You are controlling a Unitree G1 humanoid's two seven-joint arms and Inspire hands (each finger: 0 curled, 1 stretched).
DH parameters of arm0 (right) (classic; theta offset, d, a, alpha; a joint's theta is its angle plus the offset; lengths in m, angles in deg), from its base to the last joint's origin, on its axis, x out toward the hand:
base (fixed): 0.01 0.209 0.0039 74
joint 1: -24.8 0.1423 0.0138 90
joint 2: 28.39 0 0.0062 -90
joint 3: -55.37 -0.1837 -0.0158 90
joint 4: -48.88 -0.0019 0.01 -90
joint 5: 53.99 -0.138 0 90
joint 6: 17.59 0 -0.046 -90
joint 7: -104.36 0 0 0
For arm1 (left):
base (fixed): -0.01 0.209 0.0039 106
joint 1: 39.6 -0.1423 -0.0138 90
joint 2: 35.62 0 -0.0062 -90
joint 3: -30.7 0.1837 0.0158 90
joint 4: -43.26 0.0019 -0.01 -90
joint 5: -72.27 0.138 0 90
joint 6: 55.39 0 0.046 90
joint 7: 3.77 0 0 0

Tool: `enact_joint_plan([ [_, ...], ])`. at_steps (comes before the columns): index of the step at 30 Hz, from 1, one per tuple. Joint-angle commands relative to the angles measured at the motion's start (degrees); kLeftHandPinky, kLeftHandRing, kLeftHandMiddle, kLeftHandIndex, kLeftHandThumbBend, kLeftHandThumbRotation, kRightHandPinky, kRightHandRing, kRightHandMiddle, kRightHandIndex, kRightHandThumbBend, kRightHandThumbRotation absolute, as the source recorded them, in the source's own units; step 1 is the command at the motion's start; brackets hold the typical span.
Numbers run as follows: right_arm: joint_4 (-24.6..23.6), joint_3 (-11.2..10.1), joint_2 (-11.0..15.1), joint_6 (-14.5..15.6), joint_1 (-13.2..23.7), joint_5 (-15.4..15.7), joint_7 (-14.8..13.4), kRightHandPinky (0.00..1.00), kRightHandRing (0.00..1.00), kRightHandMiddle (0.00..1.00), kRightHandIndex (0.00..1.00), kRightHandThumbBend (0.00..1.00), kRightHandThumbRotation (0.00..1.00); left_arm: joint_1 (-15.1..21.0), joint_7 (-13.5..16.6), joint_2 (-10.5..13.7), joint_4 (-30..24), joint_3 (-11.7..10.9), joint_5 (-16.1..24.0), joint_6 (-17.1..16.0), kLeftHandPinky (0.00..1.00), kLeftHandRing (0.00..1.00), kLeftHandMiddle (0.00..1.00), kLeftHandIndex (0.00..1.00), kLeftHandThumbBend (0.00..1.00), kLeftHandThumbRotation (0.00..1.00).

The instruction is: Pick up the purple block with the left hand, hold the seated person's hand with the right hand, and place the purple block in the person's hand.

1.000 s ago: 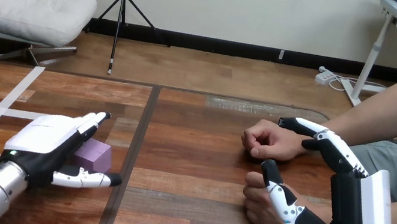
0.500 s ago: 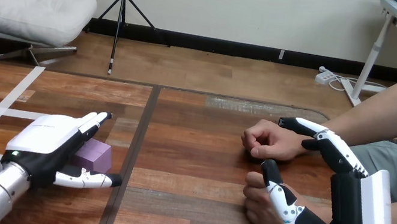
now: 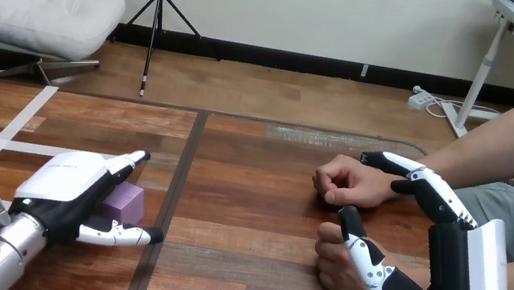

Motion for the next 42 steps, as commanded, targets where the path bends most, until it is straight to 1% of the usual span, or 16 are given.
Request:
enact_joint_plan([
  [1,-2.29,-0.43,0.76,-0.35,1.29,-0.46,0.02,0.65,0.73,0.72,0.7,0.39,0.28,3.85,0.77,-0.58,0.12,-1.0,-1.49,0.35,0.73,0.83,0.88,0.93,0.71,0.64],
  [8,-2.4,-0.39,0.76,-0.14,1.25,-0.64,0.28,0.65,0.73,0.72,0.7,0.4,0.28,3.91,0.67,-0.92,0.2,-0.92,-1.67,0.84,0.69,0.79,0.85,0.9,0.7,0.6],
  [17,-2.47,-0.41,0.84,-0.04,1.28,-0.35,0.29,0.64,0.73,0.72,0.7,0.4,0.28,4.04,1.04,-1.19,0.41,-0.47,-1.24,1.49,0.68,0.78,0.84,0.88,0.68,0.58],
  [22,-2.5,-0.35,0.99,-0.06,1.24,-0.69,0.67,0.64,0.73,0.72,0.7,0.4,0.28,4.1,0.93,-1.39,0.42,-0.27,-0.99,2.41,0.67,0.78,0.84,0.88,0.68,0.57],
  [35,-2.15,-0.5,1.12,-0.59,1.33,-0.65,0.74,0.64,0.73,0.72,0.68,0.4,0.29,4.14,0.93,-1.74,0.81,0.1,-0.62,3.34,0.69,0.79,0.84,0.87,0.65,0.55],
  [41,-2.41,-0.51,1.09,-0.41,1.2,-0.8,1.08,0.64,0.73,0.72,0.68,0.4,0.3,4.05,1.68,-1.91,0.95,0.26,-0.35,3.66,0.69,0.79,0.83,0.86,0.63,0.52],
  [42,-2.44,-0.54,1.08,-0.39,1.19,-0.78,1.11,0.64,0.73,0.72,0.68,0.4,0.3,3.98,2.24,-2.01,1.02,0.23,-0.3,3.71,0.69,0.79,0.83,0.85,0.62,0.51],
])
